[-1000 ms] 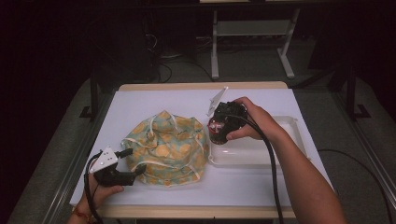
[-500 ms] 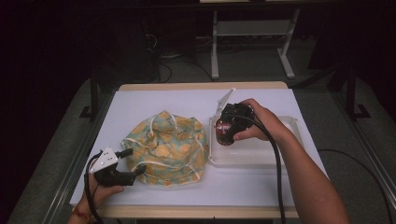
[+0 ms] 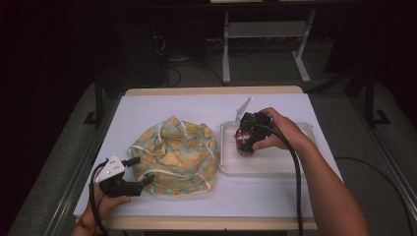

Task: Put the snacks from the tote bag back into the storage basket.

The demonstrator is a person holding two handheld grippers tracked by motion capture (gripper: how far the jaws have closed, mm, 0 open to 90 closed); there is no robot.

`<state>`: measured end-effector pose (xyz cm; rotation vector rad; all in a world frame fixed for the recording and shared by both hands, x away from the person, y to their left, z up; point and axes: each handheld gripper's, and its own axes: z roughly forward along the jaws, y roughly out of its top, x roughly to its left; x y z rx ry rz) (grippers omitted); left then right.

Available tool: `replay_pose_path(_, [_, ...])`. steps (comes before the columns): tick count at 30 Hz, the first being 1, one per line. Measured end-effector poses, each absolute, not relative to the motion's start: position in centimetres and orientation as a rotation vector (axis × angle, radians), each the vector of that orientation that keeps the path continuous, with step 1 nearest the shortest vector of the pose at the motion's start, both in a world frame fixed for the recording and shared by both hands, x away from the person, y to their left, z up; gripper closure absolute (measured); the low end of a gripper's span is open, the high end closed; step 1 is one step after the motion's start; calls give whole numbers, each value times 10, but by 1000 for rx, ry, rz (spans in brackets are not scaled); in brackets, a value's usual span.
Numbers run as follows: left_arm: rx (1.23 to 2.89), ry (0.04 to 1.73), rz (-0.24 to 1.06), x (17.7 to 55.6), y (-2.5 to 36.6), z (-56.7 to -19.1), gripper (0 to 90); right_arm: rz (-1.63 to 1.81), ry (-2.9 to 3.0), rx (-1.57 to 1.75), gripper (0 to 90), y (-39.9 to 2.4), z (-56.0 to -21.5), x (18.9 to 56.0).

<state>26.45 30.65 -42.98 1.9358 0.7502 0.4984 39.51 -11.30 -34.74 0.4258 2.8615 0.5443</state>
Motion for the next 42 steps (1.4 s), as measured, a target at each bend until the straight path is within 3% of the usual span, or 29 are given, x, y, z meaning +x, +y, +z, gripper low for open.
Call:
replay_pose_path(23, [1949,742,490,264,305,-431,168,504,2887,483,232,-138,-382,407])
replay_pose_path(42, [1954,738,486,264,305,-431,168,502,2879,473,231,-139,-384,408])
